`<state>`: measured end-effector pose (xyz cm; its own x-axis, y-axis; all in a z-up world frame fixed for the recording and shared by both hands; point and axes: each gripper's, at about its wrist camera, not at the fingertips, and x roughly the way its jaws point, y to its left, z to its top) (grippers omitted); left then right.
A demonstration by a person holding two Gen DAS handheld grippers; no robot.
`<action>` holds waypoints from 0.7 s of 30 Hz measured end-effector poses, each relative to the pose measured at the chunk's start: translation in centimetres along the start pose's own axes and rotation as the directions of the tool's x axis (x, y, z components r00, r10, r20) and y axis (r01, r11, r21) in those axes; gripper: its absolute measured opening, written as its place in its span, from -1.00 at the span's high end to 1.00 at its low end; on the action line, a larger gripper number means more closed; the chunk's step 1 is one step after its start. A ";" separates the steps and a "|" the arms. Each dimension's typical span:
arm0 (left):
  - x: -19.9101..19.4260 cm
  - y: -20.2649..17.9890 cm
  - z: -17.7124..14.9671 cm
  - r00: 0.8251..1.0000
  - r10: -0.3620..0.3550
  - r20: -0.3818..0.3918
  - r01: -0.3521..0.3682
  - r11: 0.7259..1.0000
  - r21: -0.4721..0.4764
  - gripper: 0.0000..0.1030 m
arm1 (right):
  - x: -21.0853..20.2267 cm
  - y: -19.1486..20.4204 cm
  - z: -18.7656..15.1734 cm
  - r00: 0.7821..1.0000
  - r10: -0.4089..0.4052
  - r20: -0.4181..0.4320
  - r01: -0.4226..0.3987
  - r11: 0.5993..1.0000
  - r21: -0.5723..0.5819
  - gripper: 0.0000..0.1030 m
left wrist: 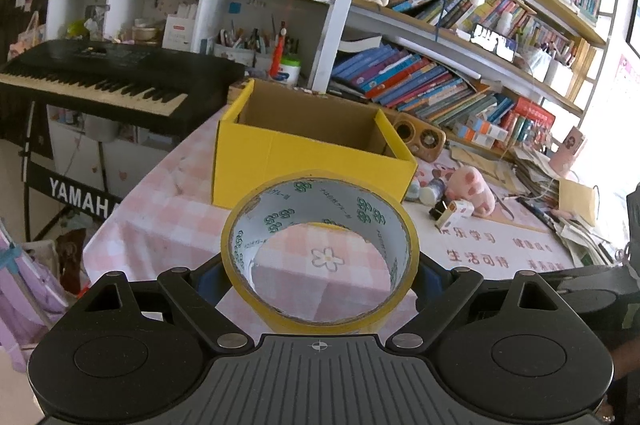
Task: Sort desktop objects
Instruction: 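Carry the tape roll and blue bag over the yellow box with both tools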
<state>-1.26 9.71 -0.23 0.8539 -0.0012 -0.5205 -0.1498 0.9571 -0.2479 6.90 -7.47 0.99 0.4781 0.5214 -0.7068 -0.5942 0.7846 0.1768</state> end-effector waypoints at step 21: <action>4.7 -0.1 4.3 0.998 0.029 0.047 -0.029 1.000 0.004 -0.78 | 3.3 -2.0 5.6 0.999 0.040 0.021 -0.039 0.999 -0.037 0.49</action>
<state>4.91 10.90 0.91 0.8715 0.0402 -0.4887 -0.1729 0.9579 -0.2294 13.23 -5.42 2.12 0.4679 0.5590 -0.6846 -0.6356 0.7510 0.1789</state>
